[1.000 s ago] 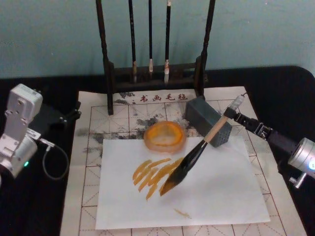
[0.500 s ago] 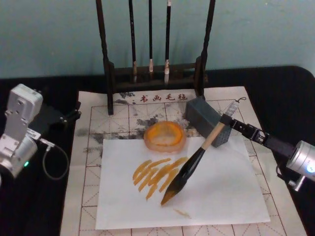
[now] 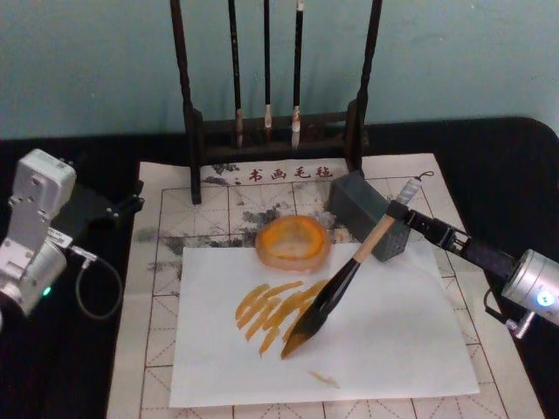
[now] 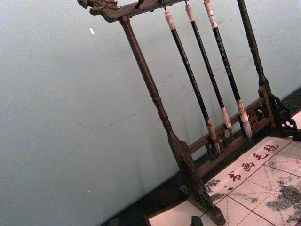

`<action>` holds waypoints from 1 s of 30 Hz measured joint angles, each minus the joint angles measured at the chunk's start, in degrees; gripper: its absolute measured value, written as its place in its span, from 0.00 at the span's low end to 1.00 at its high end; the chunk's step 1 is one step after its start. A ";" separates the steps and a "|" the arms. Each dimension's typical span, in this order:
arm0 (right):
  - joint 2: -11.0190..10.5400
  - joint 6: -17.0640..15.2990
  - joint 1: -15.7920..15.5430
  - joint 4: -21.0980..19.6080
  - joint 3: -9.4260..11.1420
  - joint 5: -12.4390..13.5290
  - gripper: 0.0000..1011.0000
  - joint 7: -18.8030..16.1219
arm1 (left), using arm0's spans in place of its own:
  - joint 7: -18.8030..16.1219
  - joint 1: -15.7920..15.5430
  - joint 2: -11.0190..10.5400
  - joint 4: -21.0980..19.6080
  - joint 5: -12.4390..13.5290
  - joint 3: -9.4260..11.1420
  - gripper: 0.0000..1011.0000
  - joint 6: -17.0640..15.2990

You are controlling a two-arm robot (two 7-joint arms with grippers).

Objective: Pick up the brush from the inkstone, write on the paper, then place the brush back to its original position.

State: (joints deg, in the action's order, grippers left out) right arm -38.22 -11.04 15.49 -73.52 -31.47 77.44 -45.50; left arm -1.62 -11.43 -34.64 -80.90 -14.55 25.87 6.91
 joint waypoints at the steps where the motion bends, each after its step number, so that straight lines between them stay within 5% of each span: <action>1: 0.01 0.00 0.01 0.01 0.00 -0.04 0.17 0.00 | 0.00 0.00 0.00 0.00 0.00 0.00 0.99 0.00; 30: 0.64 0.50 0.22 0.81 -0.20 -1.89 0.17 0.22 | 0.00 0.00 0.00 0.00 0.00 0.00 0.99 0.00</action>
State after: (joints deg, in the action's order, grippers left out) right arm -37.58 -10.54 15.71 -72.72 -31.67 75.55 -45.29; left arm -1.62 -11.43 -34.65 -80.90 -14.55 25.86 6.91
